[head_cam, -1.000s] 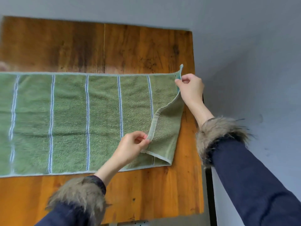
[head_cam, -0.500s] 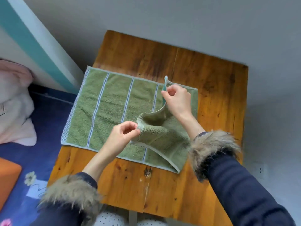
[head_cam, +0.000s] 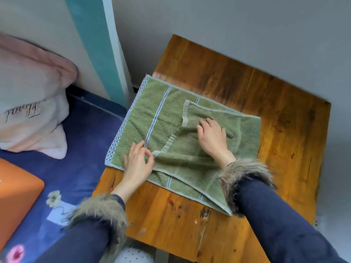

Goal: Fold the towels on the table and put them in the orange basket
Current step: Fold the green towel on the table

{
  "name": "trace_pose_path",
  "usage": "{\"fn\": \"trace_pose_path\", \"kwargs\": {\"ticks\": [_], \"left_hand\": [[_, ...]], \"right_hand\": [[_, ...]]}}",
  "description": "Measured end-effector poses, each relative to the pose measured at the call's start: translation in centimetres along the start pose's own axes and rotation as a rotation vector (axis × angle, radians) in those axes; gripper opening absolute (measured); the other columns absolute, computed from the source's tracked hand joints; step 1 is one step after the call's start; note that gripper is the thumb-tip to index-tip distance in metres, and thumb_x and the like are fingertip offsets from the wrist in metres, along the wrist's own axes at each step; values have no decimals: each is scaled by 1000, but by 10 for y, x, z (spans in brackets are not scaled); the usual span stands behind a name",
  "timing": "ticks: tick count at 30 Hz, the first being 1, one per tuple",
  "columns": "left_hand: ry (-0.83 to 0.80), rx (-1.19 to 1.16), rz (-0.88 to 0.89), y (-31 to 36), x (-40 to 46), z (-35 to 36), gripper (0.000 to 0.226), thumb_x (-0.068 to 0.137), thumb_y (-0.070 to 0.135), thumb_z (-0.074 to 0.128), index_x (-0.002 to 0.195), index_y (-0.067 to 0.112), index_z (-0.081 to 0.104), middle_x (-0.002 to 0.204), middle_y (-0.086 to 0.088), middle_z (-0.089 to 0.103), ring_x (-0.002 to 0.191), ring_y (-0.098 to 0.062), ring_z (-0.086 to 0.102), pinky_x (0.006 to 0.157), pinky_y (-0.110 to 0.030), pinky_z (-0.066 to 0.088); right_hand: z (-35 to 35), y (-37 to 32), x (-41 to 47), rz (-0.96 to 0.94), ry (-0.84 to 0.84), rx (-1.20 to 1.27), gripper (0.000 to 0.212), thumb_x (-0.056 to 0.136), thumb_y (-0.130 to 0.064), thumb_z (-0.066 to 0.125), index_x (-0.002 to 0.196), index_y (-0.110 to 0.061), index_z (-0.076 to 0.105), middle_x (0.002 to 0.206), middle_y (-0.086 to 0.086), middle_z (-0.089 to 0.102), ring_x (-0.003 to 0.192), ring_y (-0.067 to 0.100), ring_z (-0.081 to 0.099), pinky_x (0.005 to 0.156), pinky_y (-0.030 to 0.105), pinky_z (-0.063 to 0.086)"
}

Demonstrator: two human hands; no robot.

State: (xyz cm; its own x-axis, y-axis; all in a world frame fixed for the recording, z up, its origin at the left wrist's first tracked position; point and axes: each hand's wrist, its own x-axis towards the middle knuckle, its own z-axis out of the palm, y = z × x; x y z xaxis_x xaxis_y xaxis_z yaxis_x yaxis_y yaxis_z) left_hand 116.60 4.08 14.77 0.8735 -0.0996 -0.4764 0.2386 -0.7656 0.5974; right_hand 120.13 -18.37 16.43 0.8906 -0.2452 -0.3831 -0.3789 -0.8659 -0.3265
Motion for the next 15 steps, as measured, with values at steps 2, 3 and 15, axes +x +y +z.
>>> {"fn": "trace_pose_path", "kwargs": {"ticks": [2, 3, 15], "left_hand": [[-4, -8, 8, -1, 3, 5, 11, 96, 21, 45, 92, 16, 54, 155, 0, 19, 145, -21, 0, 114, -53, -2], [-2, -7, 12, 0, 5, 6, 11, 96, 20, 44, 92, 16, 52, 156, -1, 18, 145, -21, -1, 114, -53, -3], [-235, 322, 193, 45, 50, 3, 9, 95, 24, 47, 92, 18, 53, 156, 2, 16, 145, -23, -1, 110, -61, -5]], "right_hand": [[8, 17, -1, -3, -112, -136, 50, 100, -37, 29, 147, -23, 22, 158, 1, 9, 145, 22, 3, 113, 58, 11], [11, 23, -3, -28, -122, -187, 54, 99, -38, 31, 149, -25, 13, 159, -1, 1, 145, 21, -2, 112, 60, 11], [-3, 55, -72, 309, -225, -279, 53, 96, -31, 39, 141, -4, 30, 143, 23, 34, 125, 38, 43, 92, 39, 44]]}}
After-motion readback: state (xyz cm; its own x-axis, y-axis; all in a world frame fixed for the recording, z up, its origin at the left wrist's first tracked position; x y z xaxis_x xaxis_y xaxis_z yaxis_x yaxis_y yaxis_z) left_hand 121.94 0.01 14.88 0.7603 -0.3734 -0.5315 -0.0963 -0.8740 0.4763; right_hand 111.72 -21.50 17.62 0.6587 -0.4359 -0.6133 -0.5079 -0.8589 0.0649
